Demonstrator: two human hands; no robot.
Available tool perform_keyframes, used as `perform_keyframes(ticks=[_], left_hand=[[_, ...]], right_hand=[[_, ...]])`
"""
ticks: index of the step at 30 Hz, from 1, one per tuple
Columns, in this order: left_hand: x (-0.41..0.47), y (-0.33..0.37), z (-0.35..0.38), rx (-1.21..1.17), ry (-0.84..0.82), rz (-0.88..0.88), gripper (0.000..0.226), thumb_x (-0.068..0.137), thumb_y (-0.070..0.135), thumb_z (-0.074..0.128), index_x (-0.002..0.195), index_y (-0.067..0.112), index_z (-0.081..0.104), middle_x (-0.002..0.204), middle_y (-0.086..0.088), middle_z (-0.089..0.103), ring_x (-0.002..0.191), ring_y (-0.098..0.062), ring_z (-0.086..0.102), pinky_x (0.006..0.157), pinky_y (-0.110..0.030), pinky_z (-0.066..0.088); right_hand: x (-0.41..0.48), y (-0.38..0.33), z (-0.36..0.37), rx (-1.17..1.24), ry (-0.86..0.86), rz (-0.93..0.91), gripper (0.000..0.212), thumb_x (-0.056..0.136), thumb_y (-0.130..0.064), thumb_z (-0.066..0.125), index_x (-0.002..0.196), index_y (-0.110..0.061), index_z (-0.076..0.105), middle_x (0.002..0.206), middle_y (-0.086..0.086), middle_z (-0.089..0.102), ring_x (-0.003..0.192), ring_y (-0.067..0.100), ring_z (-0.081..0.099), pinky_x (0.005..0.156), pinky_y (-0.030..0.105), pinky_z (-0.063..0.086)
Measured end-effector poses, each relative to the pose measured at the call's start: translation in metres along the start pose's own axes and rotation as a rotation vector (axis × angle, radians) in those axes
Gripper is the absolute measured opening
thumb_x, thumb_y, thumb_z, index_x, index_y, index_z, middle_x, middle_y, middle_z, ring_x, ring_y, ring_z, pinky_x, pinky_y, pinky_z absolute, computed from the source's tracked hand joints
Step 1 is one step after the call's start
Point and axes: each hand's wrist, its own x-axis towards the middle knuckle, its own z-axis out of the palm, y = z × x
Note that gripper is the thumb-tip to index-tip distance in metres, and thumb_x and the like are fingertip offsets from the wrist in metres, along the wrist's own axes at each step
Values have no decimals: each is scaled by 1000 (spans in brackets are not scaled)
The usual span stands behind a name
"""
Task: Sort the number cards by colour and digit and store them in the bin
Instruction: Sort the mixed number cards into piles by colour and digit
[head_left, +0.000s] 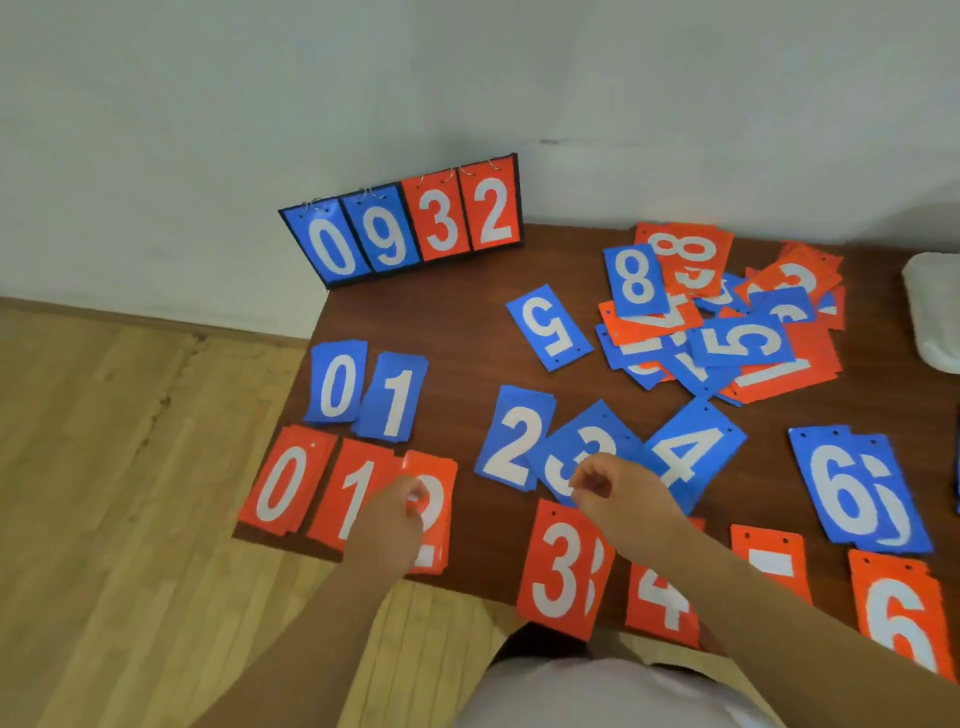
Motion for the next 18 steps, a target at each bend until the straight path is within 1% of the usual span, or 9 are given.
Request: perform_keyframes(ticks=[2,3,5,7,10,14,16,18], left_hand=[[5,-8,7,103,-5,34,31,89,4,55,101,32,63,109,3,66,102,-22,62,79,-30,46],[7,-10,10,199,4,49,29,88,8,58,105,31,64,111,1,63,106,-24,59,83,-32,47],[6,-9,14,360,63,55,32,86,16,63,112,34,65,123,-2,53,116,-28,49,91,-38,46],[2,-5,18,409,112,63,37,85,17,66,116,36,64,137,-4,46,123,-30,42,95,-42,44],[0,-4,23,417,124,56,41,88,15,65,122,36,61,147,-7,39,132,-32,36,101,-46,42],[1,7,21,325,120,57,40,94,32,65,132,35,55,150,-3,38,140,-28,33,111,-48,38],[6,20,18,265,145,96,41,95,37,63,135,33,53,146,-1,42,138,-25,36,112,-45,38],[13,37,14,223,155,160,42,94,39,64,133,32,52,140,0,46,132,-23,40,108,-40,39]], right_hand=[[3,-2,2,-38,-5,3,10,97,-22,62,92,-30,63,89,-11,66,78,7,63,62,16,46],[5,-1,2,-57,-5,7,10,97,-21,62,92,-30,62,89,-12,65,78,7,63,62,16,45],[8,0,1,-91,-7,15,11,97,-21,61,92,-30,62,90,-14,64,80,5,62,62,14,44],[11,3,-1,-117,-4,14,10,97,-20,61,93,-29,63,90,-14,63,81,5,61,62,14,43],[16,7,-4,-153,11,-3,11,95,-18,61,94,-29,62,92,-13,62,83,7,60,65,17,44],[19,10,-11,-221,50,-39,10,94,-22,63,102,-28,62,103,-11,58,86,7,58,71,20,46],[19,12,-17,-229,81,-33,14,94,-24,64,108,-28,63,108,-12,55,90,7,57,74,21,46],[20,15,-26,-199,115,-17,17,93,-25,65,109,-29,63,110,-11,54,93,6,58,76,22,46]])
